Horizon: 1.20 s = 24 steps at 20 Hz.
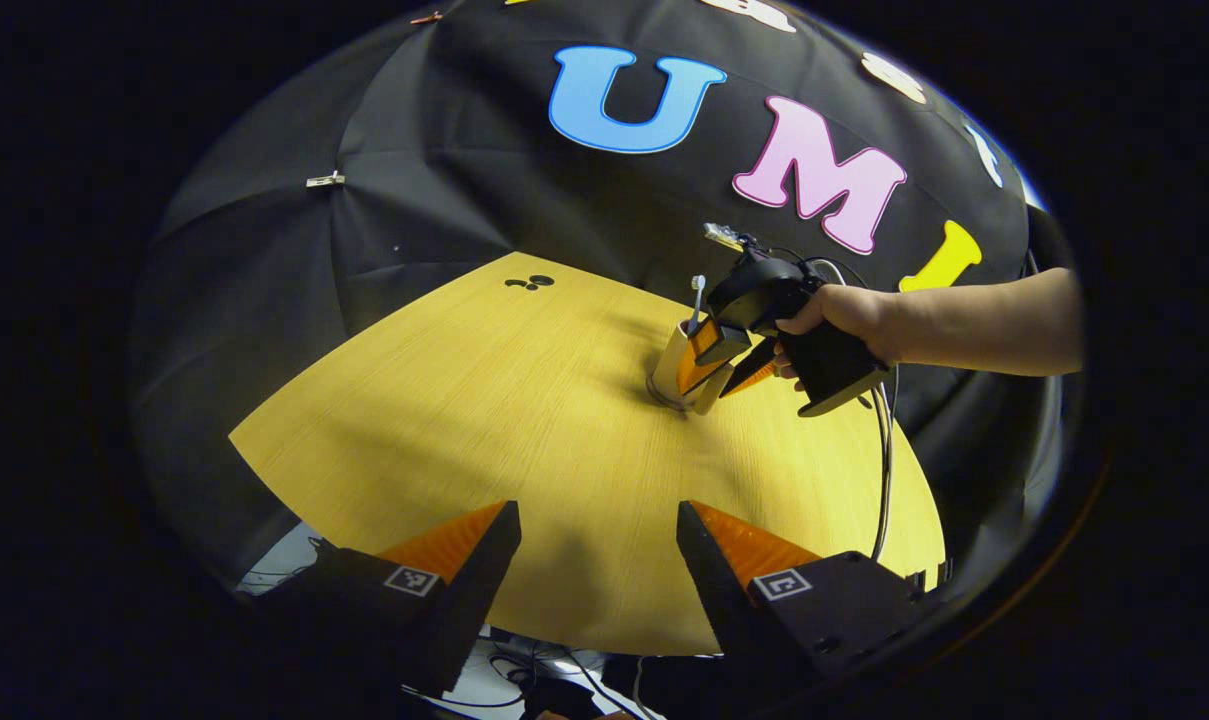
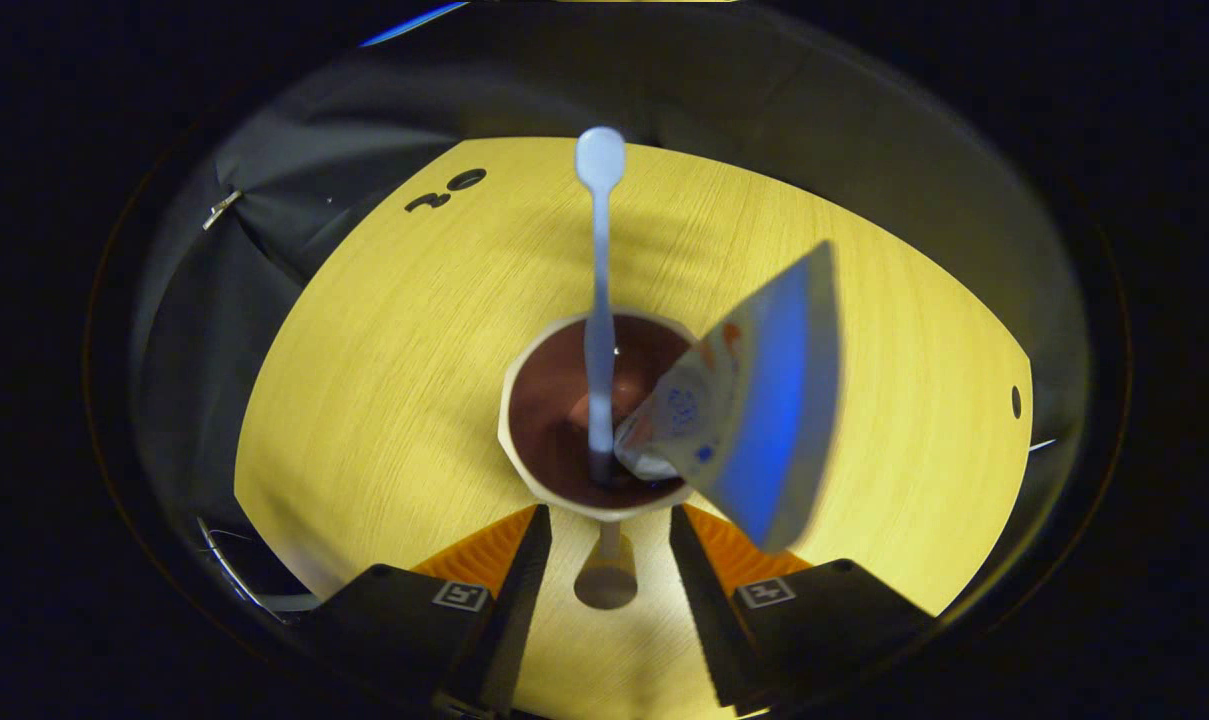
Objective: Put the toothbrush and toothpaste on the desktop into the cup, then pick up the cup and place it on the coaster on the desktop.
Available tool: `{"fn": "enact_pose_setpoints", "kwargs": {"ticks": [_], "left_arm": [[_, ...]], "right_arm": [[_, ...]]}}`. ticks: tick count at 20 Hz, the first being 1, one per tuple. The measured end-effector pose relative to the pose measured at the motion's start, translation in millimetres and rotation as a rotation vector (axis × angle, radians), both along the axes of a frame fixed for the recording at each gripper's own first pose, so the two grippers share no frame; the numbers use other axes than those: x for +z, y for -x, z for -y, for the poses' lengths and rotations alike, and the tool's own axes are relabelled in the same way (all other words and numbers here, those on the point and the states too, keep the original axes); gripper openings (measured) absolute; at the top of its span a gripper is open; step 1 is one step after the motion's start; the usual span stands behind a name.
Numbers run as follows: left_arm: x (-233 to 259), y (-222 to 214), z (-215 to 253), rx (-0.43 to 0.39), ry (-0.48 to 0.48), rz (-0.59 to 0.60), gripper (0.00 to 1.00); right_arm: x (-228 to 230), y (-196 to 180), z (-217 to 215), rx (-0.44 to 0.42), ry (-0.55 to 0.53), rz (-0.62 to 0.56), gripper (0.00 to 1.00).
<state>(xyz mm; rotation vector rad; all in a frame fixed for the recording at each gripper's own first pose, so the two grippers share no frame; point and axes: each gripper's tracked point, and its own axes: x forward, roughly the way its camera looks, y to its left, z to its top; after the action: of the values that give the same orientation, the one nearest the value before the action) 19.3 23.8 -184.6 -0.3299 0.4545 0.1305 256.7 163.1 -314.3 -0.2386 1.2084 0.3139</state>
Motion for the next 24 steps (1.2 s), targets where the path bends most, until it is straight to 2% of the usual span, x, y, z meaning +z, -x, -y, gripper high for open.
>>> {"fn": "enact_pose_setpoints", "kwargs": {"ticks": [2, 7, 11, 15, 19, 24], "left_arm": [[3.5, -0.5, 2.5, -0.014, -0.012, 0.008, 0.98], [16.3, -0.4, 5.0, -0.039, -0.04, 0.027, 0.98], [46.9, -9.7, 6.1, -0.068, -0.047, 0.078, 0.98], [81.5, -17.1, 5.7, -0.105, -0.118, 0.122, 0.98], [115.1, -26.2, 10.6, -0.149, -0.236, 0.174, 0.98], [170.2, -27.3, 53.0, -0.249, -0.233, 0.261, 0.98]], "right_arm": [[13.6, 3.0, 6.7, 0.0, -0.012, 0.021, 0.89], [74.5, 10.9, 22.7, -0.045, -0.101, 0.129, 0.99], [126.0, 27.2, 35.5, -0.082, -0.188, 0.237, 0.99], [172.9, 49.8, 53.7, -0.136, -0.268, 0.34, 0.99], [219.4, 79.2, 79.4, -0.251, -0.374, 0.447, 0.98], [289.0, 116.3, 132.6, -0.367, -0.41, 0.681, 0.98]]}}
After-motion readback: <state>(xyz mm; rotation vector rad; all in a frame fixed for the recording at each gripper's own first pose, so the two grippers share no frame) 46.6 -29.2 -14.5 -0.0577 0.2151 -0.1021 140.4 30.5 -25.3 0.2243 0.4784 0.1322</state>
